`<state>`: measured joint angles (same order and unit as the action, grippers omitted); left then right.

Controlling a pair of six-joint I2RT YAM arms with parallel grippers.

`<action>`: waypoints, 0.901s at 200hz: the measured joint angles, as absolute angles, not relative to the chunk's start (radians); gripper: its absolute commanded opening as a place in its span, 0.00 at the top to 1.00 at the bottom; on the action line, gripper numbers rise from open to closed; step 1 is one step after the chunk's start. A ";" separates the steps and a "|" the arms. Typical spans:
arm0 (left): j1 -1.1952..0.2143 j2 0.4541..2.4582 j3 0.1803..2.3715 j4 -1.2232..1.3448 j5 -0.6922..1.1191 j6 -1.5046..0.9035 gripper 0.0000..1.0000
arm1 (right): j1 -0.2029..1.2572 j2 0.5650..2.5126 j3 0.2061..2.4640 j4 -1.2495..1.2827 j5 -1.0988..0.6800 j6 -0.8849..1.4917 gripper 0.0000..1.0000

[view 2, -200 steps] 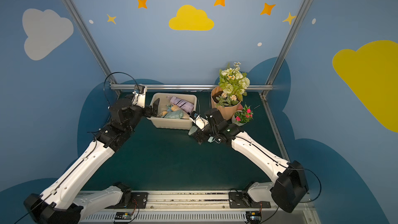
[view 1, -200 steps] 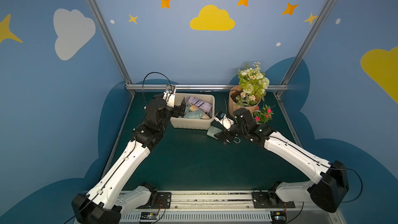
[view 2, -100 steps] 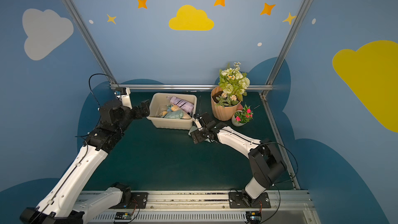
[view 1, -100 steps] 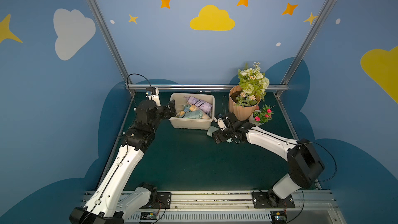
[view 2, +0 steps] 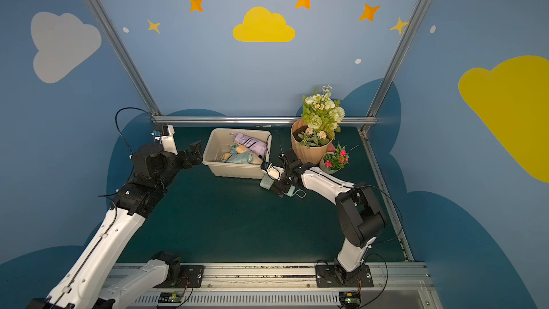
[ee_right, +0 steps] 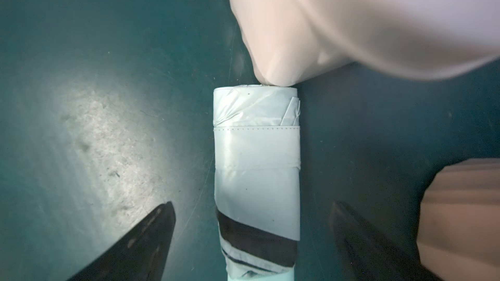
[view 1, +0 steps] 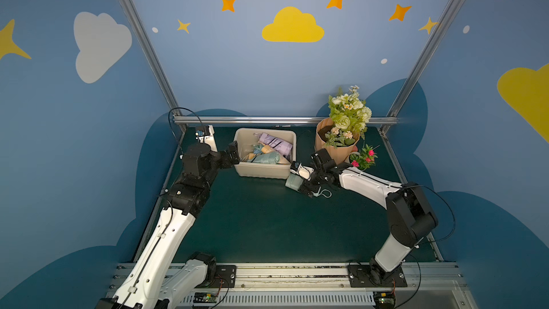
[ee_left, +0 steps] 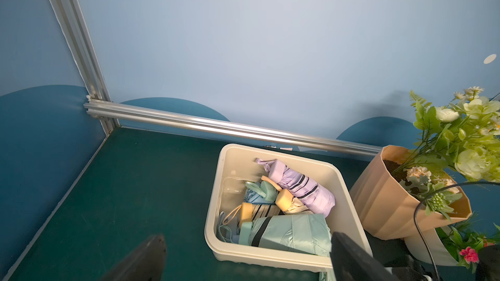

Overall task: Put the umbrella into the storage box
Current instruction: Pick up the umbrella from the center of the board.

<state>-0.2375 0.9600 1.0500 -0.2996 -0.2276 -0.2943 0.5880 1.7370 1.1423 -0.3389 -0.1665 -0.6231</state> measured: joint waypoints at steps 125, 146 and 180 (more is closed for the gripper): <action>-0.234 0.900 0.997 -0.316 -0.271 -0.379 0.00 | 0.530 1.889 1.199 -0.366 -0.203 -0.768 0.05; -0.233 0.896 0.996 -0.322 -0.271 -0.386 0.00 | 0.528 1.908 1.216 -0.388 -0.205 -0.795 0.07; -0.229 0.894 0.996 -0.334 -0.272 -0.390 0.00 | 0.527 1.938 1.244 -0.432 -0.233 -0.841 0.13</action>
